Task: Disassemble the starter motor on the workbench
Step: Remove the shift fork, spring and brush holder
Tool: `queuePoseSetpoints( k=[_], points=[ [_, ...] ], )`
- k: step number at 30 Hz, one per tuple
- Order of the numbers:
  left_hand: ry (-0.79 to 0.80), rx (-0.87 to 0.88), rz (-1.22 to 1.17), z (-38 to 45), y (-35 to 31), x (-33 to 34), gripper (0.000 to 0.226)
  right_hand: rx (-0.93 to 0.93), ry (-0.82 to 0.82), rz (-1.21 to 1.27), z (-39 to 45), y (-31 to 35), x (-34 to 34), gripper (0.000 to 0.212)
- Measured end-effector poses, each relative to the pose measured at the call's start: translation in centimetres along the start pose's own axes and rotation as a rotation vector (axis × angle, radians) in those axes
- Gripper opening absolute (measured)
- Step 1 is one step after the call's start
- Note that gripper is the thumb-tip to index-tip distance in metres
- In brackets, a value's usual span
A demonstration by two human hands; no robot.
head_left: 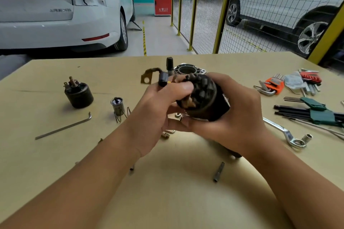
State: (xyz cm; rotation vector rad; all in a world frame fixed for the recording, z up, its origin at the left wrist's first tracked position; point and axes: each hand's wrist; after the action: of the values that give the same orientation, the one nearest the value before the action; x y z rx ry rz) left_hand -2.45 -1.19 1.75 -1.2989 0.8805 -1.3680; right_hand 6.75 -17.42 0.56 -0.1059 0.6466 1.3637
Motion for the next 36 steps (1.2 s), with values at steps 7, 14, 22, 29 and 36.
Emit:
queuePoseSetpoints(
  k=[7,14,22,29,36],
  points=[
    [-0.075,0.119,0.032,0.2,2.6,2.4,0.066,0.321,0.016,0.425,-0.1,1.1,0.9,0.025],
    [-0.181,0.251,0.072,-0.1,2.7,2.9,0.071,0.439,-0.133,0.397,0.9,1.0,0.5,0.05],
    [-0.215,0.248,0.22,-0.9,3.2,2.9,0.066,0.807,0.109,-0.021,1.2,-6.9,-4.7,0.016],
    [-0.239,0.223,0.31,-1.2,4.1,2.9,0.064,0.973,0.245,-0.336,0.4,-9.6,-9.2,0.04],
    [-0.277,0.228,0.328,-0.9,4.7,2.9,0.065,1.188,0.405,-0.897,-4.6,-10.9,-17.7,0.025]
  ],
)
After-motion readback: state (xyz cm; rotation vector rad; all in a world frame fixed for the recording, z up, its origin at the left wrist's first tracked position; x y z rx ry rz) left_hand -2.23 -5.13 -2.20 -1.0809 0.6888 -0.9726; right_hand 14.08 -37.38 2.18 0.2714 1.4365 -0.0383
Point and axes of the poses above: each hand's wrist, its own z-axis towards the middle knuckle, its own x-axis out of the palm, y = z × x, and after that the axes turned 7 degrees about -z, right-handed
